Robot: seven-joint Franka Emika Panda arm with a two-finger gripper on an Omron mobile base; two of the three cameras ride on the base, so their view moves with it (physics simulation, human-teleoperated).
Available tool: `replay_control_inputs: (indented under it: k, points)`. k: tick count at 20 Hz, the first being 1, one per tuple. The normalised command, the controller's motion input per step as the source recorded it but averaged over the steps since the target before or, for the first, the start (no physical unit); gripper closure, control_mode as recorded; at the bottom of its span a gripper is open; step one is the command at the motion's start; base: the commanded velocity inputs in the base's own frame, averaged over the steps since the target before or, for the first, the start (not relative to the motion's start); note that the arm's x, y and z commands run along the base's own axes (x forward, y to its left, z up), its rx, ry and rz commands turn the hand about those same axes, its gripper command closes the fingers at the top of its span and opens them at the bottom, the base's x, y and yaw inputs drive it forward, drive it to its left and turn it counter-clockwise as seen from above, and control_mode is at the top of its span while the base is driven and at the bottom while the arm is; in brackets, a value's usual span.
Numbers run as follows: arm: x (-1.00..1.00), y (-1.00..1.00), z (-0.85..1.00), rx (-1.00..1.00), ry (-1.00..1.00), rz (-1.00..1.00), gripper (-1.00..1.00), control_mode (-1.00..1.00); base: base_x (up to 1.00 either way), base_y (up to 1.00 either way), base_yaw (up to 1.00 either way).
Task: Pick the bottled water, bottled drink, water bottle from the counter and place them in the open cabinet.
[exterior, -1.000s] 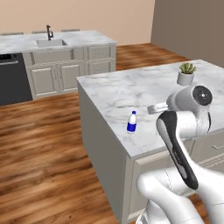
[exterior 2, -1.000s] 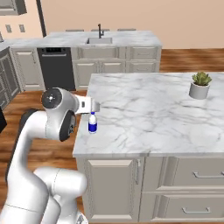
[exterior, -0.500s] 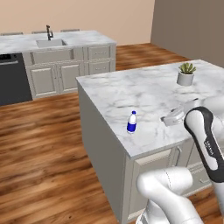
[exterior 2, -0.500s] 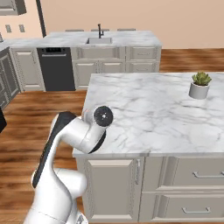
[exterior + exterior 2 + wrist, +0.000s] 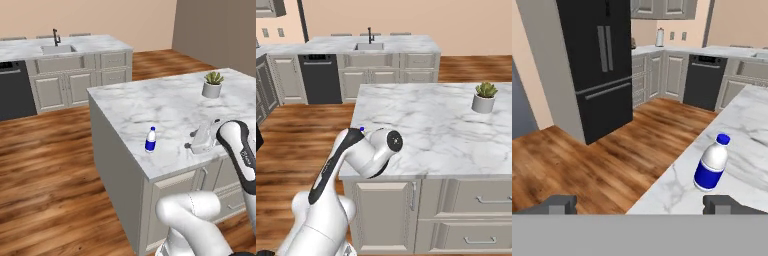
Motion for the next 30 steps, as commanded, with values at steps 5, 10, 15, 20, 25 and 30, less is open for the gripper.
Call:
replay_control_inputs:
  k: [5,10,15,20,25,30]
  points:
    - [0.45,0.00,-0.17,0.00,0.00,0.14,-1.00,-1.00,0.00,0.00,0.00]
    - [0.47,0.00,-0.15,0.00,0.00,0.09,-1.00,-1.00,0.00,0.00,0.00]
    - [0.37,0.00,-0.16,0.00,0.00,0.05,-1.00,-1.00,0.00,0.00,0.00]
    - [0.33,0.00,-0.14,0.00,0.00,0.02,-1.00,-1.00,0.00,0.00,0.00]
    - [0.26,0.00,-0.14,0.00,0.00,0.00,-1.00,-1.00,0.00,0.00,0.00]
    - [0.22,0.05,-0.16,0.00,0.00,0.00,-1.00,-1.00,0.00,0.00,0.00]
